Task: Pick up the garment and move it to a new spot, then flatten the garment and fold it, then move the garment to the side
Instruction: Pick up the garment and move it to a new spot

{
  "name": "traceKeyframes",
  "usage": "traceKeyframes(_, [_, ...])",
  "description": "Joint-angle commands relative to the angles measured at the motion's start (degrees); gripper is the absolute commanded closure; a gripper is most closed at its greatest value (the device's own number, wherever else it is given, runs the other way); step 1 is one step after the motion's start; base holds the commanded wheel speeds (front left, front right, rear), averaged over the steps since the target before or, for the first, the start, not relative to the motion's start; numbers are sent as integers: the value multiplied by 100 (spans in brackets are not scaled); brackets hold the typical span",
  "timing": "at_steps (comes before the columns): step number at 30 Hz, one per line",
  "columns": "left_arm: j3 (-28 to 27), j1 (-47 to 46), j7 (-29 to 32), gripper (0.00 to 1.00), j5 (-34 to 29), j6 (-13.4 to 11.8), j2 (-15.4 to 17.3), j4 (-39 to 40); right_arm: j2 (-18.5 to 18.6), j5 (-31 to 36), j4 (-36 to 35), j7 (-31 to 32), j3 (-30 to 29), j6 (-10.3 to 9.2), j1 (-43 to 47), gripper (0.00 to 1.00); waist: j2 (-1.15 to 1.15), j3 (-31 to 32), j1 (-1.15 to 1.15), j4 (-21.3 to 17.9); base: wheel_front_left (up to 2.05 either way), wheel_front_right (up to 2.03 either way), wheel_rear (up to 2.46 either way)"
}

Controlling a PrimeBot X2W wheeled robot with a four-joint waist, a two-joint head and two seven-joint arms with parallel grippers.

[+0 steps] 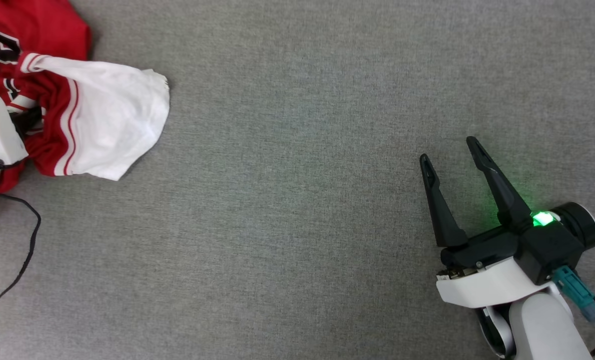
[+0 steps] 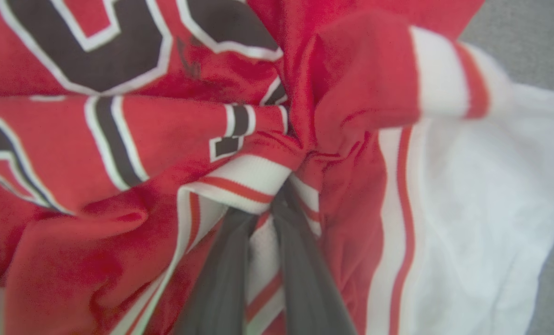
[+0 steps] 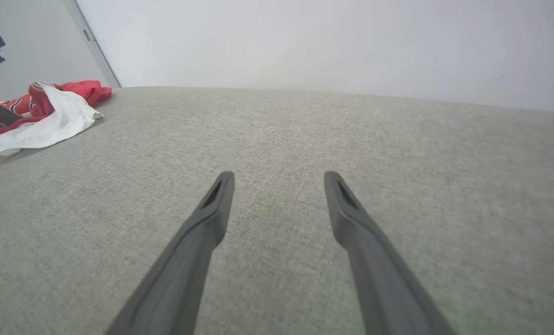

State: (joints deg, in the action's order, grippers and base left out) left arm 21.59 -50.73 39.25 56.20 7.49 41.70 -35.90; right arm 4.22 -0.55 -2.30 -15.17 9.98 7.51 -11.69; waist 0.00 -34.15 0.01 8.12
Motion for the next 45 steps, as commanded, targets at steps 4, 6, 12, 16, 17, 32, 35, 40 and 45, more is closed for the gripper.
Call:
traceKeyframes(4, [46, -14, -548, 100, -23, -12, -24, -2, -27, -48, 93, -4, 41, -3, 48, 0, 0, 391, -1, 47, 0, 0, 0])
traceKeyframes(6, [95, -78, -872, 100, -49, -12, 57, 140, -42, -97, 148, -4, 41, -3, 81, 0, 0, 629, -1, 58, 0, 0, 0])
traceKeyframes(12, [371, -113, -1702, 100, -161, -11, 250, 763, -95, -266, 314, -4, -74, -2, 246, 0, 0, 1421, -1, 111, 0, 0, 0])
traceKeyframes(16, [541, -160, -2201, 100, -271, -10, 70, 1145, -121, -370, 368, -4, -130, -2, 390, 0, 0, 1853, -1, 160, 0, 0, 0])
traceKeyframes(17, [567, -170, -2273, 100, -274, -11, 31, 1216, -124, -401, 384, -4, -132, -2, 411, 0, 0, 1942, -1, 168, 0, 0, 0])
traceKeyframes(32, [1419, 74, -2700, 100, -895, -441, -1153, 2474, -139, -888, 271, -4, -151, -2, 520, 0, 0, 2655, -1, -599, 0, 0, 0])
traceKeyframes(35, [1637, 251, -2793, 100, -1026, -558, -1402, 2644, -138, -911, 186, -4, -276, -2, 567, 0, 0, 2636, -1, -853, 0, 0, 0])
traceKeyframes(40, [2035, 634, -3134, 100, -1233, -701, -1944, 2502, -138, -903, 86, -4, -499, -2, 558, 0, 0, 2537, -1, -1251, 0, 0, 0])
traceKeyframes(45, [2663, 1185, -3447, 100, -1502, -662, -2449, 1996, -139, -934, 0, -4, -647, -2, 538, 0, 0, 2438, -1, -1557, 0, 0, 0])
